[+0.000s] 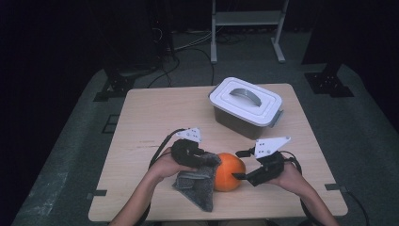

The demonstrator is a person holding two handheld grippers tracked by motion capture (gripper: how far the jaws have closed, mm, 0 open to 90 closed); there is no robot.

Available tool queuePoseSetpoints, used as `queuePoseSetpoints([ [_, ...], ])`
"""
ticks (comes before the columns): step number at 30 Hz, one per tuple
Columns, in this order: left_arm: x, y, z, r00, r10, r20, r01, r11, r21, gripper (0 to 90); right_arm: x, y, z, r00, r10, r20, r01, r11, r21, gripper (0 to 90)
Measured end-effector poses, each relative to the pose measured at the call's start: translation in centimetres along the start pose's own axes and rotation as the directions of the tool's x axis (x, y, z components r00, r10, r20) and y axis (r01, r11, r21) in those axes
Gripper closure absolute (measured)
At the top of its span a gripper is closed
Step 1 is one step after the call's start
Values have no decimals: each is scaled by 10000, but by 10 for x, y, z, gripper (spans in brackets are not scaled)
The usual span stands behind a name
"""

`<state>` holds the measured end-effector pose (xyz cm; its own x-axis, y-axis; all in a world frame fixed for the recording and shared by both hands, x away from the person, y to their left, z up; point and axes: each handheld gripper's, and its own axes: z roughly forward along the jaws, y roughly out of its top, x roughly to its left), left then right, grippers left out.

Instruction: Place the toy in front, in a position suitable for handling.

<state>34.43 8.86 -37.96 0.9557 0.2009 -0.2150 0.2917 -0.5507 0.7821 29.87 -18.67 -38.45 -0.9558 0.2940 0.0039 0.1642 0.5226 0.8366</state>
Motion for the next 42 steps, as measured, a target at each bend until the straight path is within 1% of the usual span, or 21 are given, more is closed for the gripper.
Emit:
queuePoseSetpoints([
  [1,0,1,0,10000,53,-7,-53,10000,9,707,1,0,2,9998,-195,107,194,9997,135,258],
  [3,-1,3,2,10000,74,-13,-74,10000,11,707,2,0,7,9994,-255,248,246,9992,330,253],
  [4,-2,4,3,10000,87,33,-88,9999,60,707,3,-2,11,9984,-390,419,369,9981,490,242],
  [5,-4,6,4,9998,217,43,-217,9997,151,707,3,-3,15,9978,-409,525,376,9973,631,240],
  [6,-5,6,5,9996,285,44,-286,9994,188,707,2,-5,19,9986,-298,435,271,9977,626,245],
  [7,-6,6,5,9993,362,89,-364,9990,241,707,1,-7,20,9987,-296,411,269,9976,633,265],
  [8,-7,6,5,9991,393,124,-396,9989,255,707,1,-9,20,9984,-409,389,385,9974,613,310],
  [9,-6,5,5,9992,365,141,-367,9992,172,707,0,-12,19,9972,-623,407,602,9969,512,351],
  [10,-6,5,4,9993,332,149,-334,9994,133,707,-1,-14,18,9968,-676,428,657,9968,450,389],
  [12,-5,3,5,9995,250,196,-251,9997,12,707,-3,-18,16,9979,-545,344,534,9981,305,413],
  [13,-4,2,4,9994,274,205,-274,9996,14,707,-5,-19,15,9982,-500,319,492,9985,253,418],
  [16,-4,-1,4,9996,130,246,-128,9999,-56,706,-8,-22,13,9986,-410,326,403,9990,198,421],
  [17,-4,-2,4,9995,199,235,-200,9998,28,707,-9,-23,13,9989,-347,319,342,9993,170,422],
  [21,-3,-8,3,9997,175,156,-180,9995,277,707,-15,-28,9,9996,80,272,-80,10000,-18,422],
  [24,-1,-12,4,9998,90,166,-95,9993,348,707,-20,-31,7,9992,339,234,-336,9993,-161,421],
  [28,-1,-12,3,9997,64,231,-66,9999,114,708,-20,-31,7,9986,500,182,-497,9986,-184,413],
  [30,-1,-9,1,9992,7,407,-1,9999,-139,708,-20,-31,8,9982,580,144,-577,9981,-193,409],
  [32,-2,-3,0,9984,121,544,-98,9991,-420,708,-18,-29,9,9988,479,141,-476,9987,-178,411],
  [36,-9,14,3,9970,554,541,-537,9980,-324,708,-9,-22,16,9999,81,141,-81,10000,10,413],
  [38,-12,19,6,9960,670,583,-651,9973,-332,707,-6,-18,19,9998,-153,146,151,9998,110,413],
  [42,-15,25,10,9946,842,605,-827,9962,-261,707,-2,-16,21,9994,-327,55,326,9993,205,410],
])
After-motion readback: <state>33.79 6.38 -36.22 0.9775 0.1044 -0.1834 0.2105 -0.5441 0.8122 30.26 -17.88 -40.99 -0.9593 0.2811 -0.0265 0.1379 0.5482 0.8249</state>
